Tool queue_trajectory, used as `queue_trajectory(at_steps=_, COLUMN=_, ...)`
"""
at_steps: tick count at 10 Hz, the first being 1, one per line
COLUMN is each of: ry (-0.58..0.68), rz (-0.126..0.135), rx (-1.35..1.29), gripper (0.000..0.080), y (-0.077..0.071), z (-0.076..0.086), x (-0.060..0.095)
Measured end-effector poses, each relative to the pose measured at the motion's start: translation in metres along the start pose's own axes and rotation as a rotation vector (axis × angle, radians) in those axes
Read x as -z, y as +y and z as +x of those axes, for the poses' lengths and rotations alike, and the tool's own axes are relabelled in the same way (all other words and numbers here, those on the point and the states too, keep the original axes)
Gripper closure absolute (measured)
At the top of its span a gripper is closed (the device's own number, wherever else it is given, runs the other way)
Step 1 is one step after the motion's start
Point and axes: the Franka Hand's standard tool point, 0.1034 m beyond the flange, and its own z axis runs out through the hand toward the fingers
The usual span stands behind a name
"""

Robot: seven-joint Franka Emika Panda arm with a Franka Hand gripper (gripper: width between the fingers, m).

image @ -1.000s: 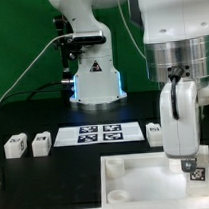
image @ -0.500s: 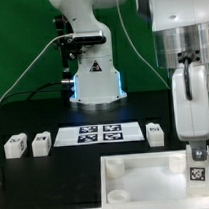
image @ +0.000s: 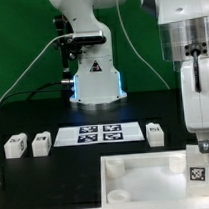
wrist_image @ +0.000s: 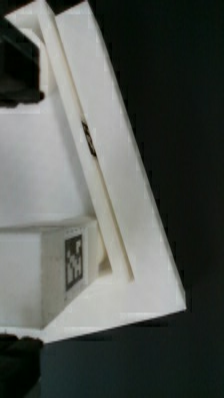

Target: Assemble one leg

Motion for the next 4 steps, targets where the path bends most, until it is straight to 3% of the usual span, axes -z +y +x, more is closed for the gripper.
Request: queue_trajectory(at_steps=4, ry=0.001, rz=-0.001, rx=0.003, gripper=0.0151, y=0.0003, z=0.0003, x=-0.0008)
